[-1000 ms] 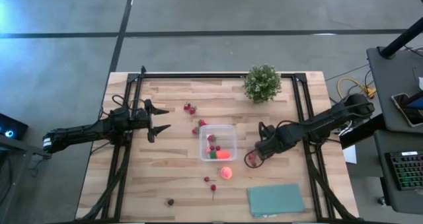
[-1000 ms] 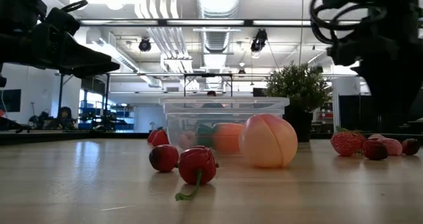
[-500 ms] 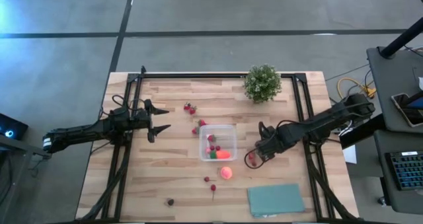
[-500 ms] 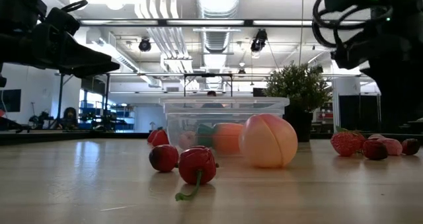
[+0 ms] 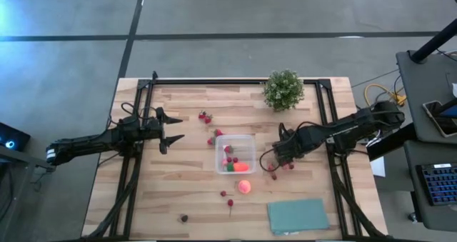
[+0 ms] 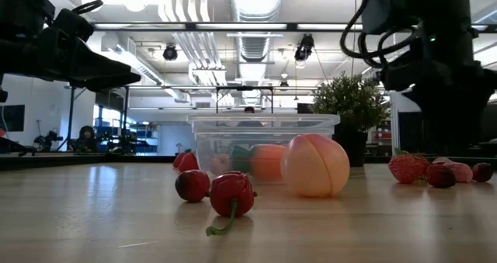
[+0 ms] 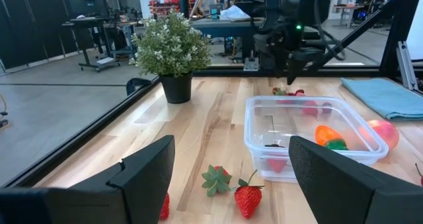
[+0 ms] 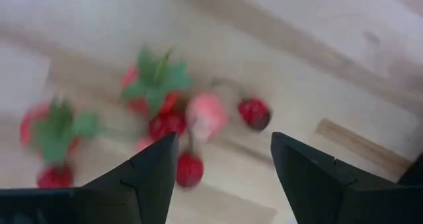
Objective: Pick and placing Produce into tupperware
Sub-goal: Put the cherry into the transparent bin
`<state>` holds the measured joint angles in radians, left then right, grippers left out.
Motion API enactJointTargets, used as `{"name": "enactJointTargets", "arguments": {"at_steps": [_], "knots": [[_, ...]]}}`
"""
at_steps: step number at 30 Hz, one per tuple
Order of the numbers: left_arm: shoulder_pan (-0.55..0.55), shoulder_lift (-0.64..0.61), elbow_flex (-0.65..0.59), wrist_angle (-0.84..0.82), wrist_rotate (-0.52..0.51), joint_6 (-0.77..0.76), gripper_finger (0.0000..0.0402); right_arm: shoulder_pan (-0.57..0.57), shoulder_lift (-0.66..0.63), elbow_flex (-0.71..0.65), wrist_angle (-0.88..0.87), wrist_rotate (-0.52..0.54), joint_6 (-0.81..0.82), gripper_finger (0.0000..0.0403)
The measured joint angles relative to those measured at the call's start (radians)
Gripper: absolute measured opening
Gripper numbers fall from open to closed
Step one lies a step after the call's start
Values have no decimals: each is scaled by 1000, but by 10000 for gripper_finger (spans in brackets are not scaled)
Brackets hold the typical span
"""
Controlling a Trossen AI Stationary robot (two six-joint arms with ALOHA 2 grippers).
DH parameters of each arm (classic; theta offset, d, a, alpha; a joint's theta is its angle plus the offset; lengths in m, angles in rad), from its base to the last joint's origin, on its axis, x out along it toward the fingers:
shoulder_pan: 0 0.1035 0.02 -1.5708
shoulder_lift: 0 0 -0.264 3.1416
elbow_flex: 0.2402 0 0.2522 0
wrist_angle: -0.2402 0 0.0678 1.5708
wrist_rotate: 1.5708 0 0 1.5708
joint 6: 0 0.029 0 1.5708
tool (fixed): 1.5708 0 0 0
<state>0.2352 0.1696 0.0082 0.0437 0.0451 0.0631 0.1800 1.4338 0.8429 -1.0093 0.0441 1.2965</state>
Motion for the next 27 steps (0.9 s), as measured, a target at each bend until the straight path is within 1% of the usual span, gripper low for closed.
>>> {"name": "enactJointTargets", "arguments": {"at_steps": [5, 7, 13, 18, 22, 27], "knots": [[0, 0, 0, 0, 0, 0, 283, -59, 0, -23, -4, 9, 262, 235], [0, 0, 0, 0, 0, 0, 283, -76, 0, -36, -2, 3, 339, 235], [0, 0, 0, 0, 0, 0, 283, -91, 0, -71, 11, 2, 447, 235], [0, 0, 0, 0, 0, 0, 283, -91, 0, -119, 140, 3, 570, 229], [0, 0, 0, 0, 0, 0, 283, -91, 1, -148, 178, 9, 666, 228], [0, 0, 0, 0, 0, 0, 283, -91, 1, -153, 175, 9, 669, 227]]}}
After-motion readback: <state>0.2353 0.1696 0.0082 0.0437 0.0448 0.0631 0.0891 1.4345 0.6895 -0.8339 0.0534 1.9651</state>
